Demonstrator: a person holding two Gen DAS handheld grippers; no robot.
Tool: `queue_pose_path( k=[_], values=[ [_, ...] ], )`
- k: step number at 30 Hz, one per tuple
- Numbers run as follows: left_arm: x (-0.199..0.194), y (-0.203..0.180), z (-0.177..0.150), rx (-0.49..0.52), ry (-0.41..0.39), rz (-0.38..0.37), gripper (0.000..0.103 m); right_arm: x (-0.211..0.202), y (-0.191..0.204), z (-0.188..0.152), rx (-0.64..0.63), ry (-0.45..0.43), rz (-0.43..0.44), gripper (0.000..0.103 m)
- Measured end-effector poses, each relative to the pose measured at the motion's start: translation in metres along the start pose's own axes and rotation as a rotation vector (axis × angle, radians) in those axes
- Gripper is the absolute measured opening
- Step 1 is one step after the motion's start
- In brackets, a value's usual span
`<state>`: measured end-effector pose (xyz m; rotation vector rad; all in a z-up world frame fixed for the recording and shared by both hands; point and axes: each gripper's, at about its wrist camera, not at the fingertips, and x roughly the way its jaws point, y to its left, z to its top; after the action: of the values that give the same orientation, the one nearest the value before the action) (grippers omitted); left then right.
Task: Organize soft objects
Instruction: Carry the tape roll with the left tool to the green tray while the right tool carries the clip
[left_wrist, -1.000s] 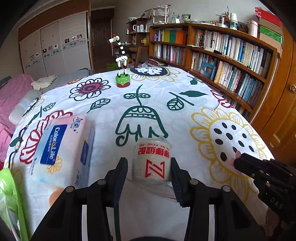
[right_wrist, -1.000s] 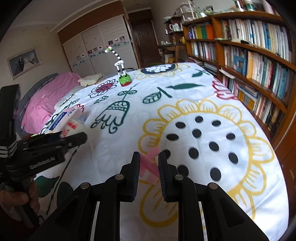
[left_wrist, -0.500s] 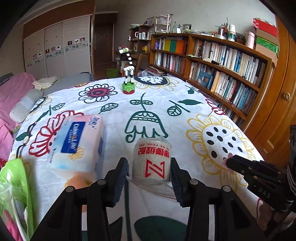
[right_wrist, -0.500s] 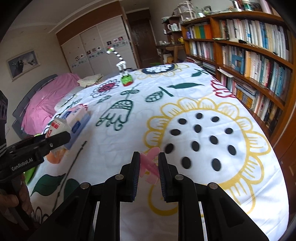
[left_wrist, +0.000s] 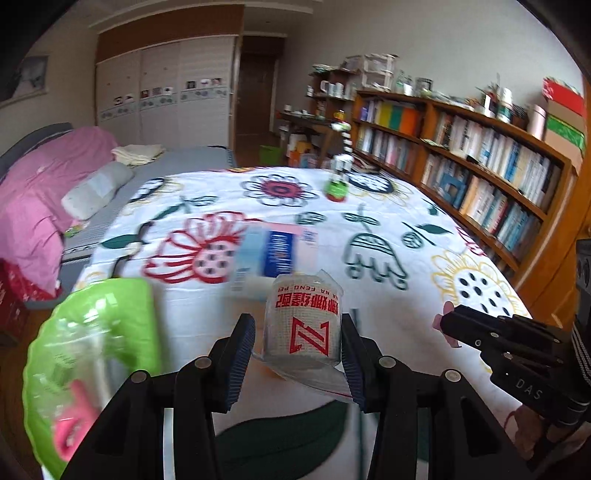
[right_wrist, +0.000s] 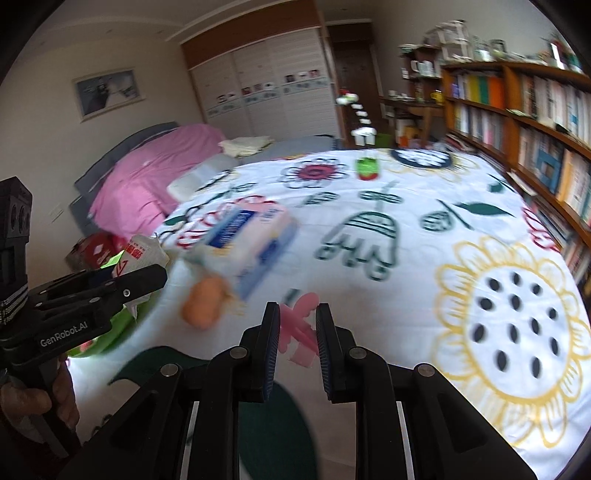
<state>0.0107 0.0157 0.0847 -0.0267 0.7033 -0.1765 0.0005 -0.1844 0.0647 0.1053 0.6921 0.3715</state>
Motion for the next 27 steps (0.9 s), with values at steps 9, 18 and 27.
queue_pose_path(
  k=[9, 18, 27],
  values=[
    [-0.030, 0.078, -0.010, -0.101, -0.037, 0.130, 0.048, 0.020, 0.062, 0.007, -0.086, 0.040, 0.084, 0.020],
    [-0.041, 0.142, -0.028, -0.220, -0.042, 0.220, 0.049, 0.036, 0.107, 0.011, -0.150, 0.061, 0.126, 0.020],
    [-0.034, 0.165, -0.044, -0.248, -0.005, 0.243, 0.095, 0.055, 0.143, 0.014, -0.207, 0.087, 0.170, 0.020]
  ],
)
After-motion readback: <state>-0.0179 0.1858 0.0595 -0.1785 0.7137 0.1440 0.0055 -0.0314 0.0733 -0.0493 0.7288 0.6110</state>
